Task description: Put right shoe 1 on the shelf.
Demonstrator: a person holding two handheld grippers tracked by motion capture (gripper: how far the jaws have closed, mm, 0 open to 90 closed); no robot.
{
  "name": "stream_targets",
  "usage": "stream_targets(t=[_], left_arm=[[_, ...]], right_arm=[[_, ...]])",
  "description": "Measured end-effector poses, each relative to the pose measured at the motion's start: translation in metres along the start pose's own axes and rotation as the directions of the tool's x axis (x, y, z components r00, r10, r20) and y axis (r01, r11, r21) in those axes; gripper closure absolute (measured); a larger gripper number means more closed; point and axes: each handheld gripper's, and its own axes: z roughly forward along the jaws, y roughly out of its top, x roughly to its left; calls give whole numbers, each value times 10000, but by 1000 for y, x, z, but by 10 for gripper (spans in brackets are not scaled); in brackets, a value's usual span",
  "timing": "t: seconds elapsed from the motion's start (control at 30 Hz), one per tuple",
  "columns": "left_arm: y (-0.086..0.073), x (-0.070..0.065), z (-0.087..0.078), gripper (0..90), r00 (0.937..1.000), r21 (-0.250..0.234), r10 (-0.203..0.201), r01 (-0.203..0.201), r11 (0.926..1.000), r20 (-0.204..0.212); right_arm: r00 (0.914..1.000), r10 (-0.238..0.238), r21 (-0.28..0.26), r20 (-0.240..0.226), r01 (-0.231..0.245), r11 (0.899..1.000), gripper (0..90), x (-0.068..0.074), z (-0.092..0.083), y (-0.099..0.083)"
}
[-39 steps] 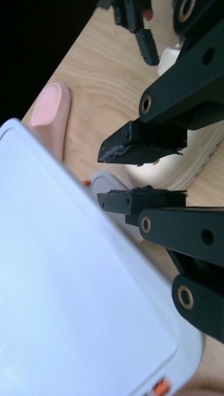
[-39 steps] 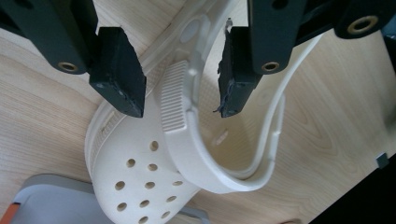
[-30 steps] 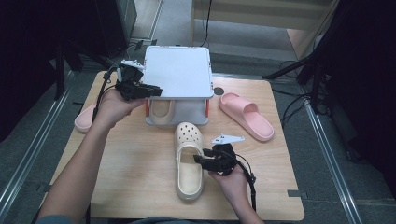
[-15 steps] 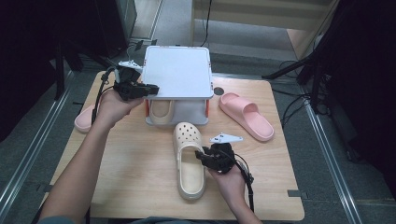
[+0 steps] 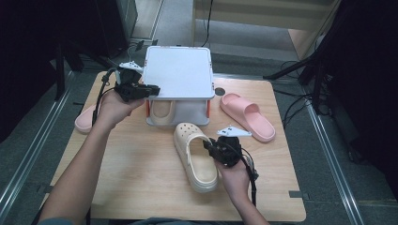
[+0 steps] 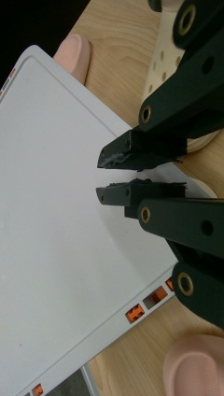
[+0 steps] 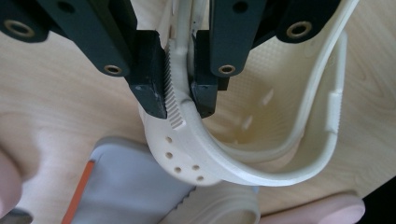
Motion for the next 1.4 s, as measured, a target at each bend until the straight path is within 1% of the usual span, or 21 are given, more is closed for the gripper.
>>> stream_targets(t=[0.07, 0.13, 0.17, 0.2, 0.23, 0.27, 0.3, 0.33, 0.4, 0.43, 0.53, 0.57, 0.73, 0.83, 0.97, 1.03, 1.13, 1.23, 1.33, 1.37, 1.4], left_arm=[[0, 0, 0, 805, 10000, 11, -22, 22, 10000, -4], [0, 0, 0, 804, 10000, 4, -16, 16, 10000, 15], [0, 0, 0, 804, 10000, -21, -16, 16, 10000, 2], [0, 0, 0, 804, 10000, -20, -6, 6, 10000, -1], [0, 0, 0, 804, 10000, -26, -2, 2, 10000, 0], [0, 0, 0, 805, 10000, -26, -2, 2, 10000, 0], [0, 0, 0, 805, 10000, -8, -16, 16, 10000, 17], [0, 0, 0, 804, 10000, -8, -16, 16, 10000, 17], [-1, 0, 0, 804, 10000, -30, -27, 27, 10000, 29], [-1, 0, 0, 804, 10000, -34, -25, 26, 10000, 26], [-1, 0, 0, 803, 10000, -31, 29, -29, 10000, 11], [-1, 0, -1, 803, 10000, -17, 46, -46, 10000, 5], [-2, 1, 0, 803, 10000, -113, -3, 4, 9999, 66], [-2, 1, 0, 804, 10000, -108, 13, -12, 9999, 85], [-2, 0, 0, 803, 10000, -75, 16, -16, 10000, 41], [-2, 0, 0, 802, 10000, -79, 57, -57, 10000, 10], [-2, 0, 0, 802, 10000, -93, 74, -74, 9999, 19], [-2, 1, -1, 802, 10000, -90, 45, -44, 9999, 85], [-2, 1, -1, 800, 10000, -79, 33, -32, 10000, 77], [-2, 0, -1, 798, 10000, -109, 39, -38, 9999, 53], [-2, 0, -1, 796, 10000, -109, 39, -38, 9999, 53]], right_arm=[[9999, -55, -166, 137, 58, 9998, 775, -3, 1, 10], [9999, -50, -206, 128, 53, 9998, 776, -4, 1, 14], [9999, -21, -357, 169, 27, 9994, 780, -7, 2, 24], [9999, -21, -357, 169, 27, 9994, 780, -7, 2, 24], [9999, 31, -538, 120, -25, 9985, 782, -9, 3, 33], [9999, 31, -538, 120, -25, 9985, 782, -9, 3, 33], [9999, 84, -684, 113, -76, 9976, 783, -9, 3, 41], [9999, 84, -684, 113, -76, 9976, 783, -9, 3, 41], [9994, -132, -990, 319, 163, 9950, 783, -6, 3, 55], [9992, -184, -1020, 356, 219, 9945, 782, -6, 4, 58], [9983, -249, -997, 529, 301, 9946, 784, -8, 11, 64], [9973, -247, -958, 694, 313, 9949, 783, -11, 23, 67], [9931, -221, -902, 1152, 326, 9954, 782, -15, 45, 66], [9914, 78, -828, 1303, 31, 9966, 779, -18, 62, 61], [9897, 213, -834, 1418, -95, 9965, 776, -18, 70, 59], [9866, 461, -824, 1566, -334, 9960, 771, -21, 79, 58], [9855, 650, -894, 1569, -513, 9947, 765, -23, 84, 57], [9824, 697, -1010, 1732, -527, 9935, 748, -22, 89, 59], [9835, 888, -1029, 1573, -731, 9920, 728, -24, 90, 59], [9849, 1106, -968, 1332, -982, 9905, 701, -27, 90, 59], [9849, 1106, -968, 1332, -982, 9905, 701, -27, 90, 59]])
